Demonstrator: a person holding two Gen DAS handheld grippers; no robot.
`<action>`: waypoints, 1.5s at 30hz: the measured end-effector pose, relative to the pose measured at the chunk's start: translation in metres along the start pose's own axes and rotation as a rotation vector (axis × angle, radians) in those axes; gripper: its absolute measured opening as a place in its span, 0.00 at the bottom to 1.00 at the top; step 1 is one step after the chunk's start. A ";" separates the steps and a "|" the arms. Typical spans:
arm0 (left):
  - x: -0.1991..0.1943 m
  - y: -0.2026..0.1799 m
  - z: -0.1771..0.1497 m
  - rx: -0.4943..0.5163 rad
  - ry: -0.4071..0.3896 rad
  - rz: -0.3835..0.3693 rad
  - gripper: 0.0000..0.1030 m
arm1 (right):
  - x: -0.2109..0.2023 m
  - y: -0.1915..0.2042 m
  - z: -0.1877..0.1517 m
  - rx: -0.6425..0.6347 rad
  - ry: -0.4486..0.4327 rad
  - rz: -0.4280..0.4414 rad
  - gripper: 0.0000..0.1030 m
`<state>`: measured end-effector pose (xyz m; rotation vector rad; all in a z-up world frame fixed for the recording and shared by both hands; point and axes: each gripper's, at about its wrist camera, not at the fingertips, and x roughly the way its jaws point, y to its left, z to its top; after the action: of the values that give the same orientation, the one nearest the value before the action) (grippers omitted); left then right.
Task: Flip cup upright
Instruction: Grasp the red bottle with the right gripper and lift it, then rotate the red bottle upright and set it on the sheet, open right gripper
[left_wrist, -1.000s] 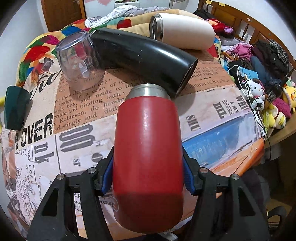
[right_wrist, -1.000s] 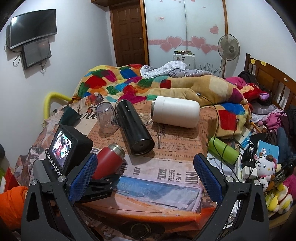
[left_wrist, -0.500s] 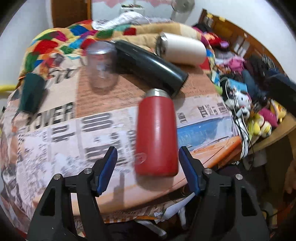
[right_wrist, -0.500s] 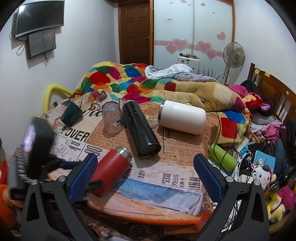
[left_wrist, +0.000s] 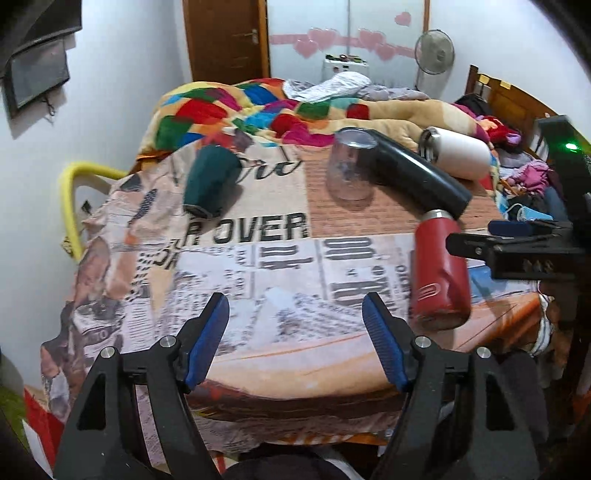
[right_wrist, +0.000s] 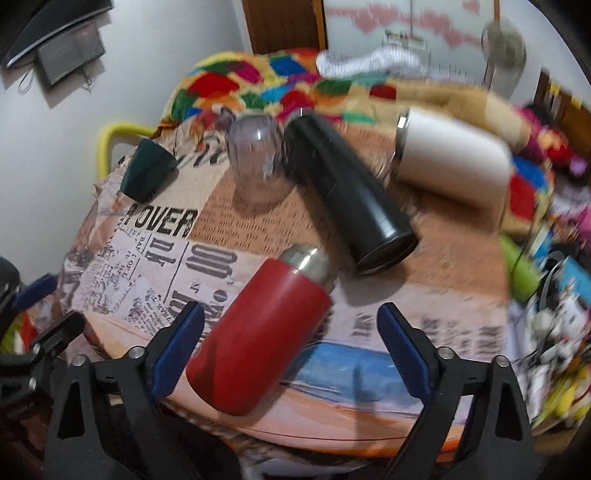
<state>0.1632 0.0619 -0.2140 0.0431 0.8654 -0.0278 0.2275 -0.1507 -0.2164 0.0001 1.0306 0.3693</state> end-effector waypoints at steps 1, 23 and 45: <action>0.000 0.002 -0.002 0.000 -0.004 0.012 0.72 | 0.007 -0.002 0.001 0.026 0.026 0.019 0.86; 0.010 0.004 -0.005 -0.038 -0.024 -0.006 0.72 | 0.055 0.016 0.016 0.050 0.173 0.118 0.61; -0.007 -0.004 0.024 -0.061 -0.096 -0.018 0.87 | -0.021 0.029 0.047 -0.112 -0.092 0.051 0.58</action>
<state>0.1765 0.0565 -0.1935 -0.0225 0.7704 -0.0201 0.2481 -0.1219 -0.1692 -0.0570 0.9190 0.4695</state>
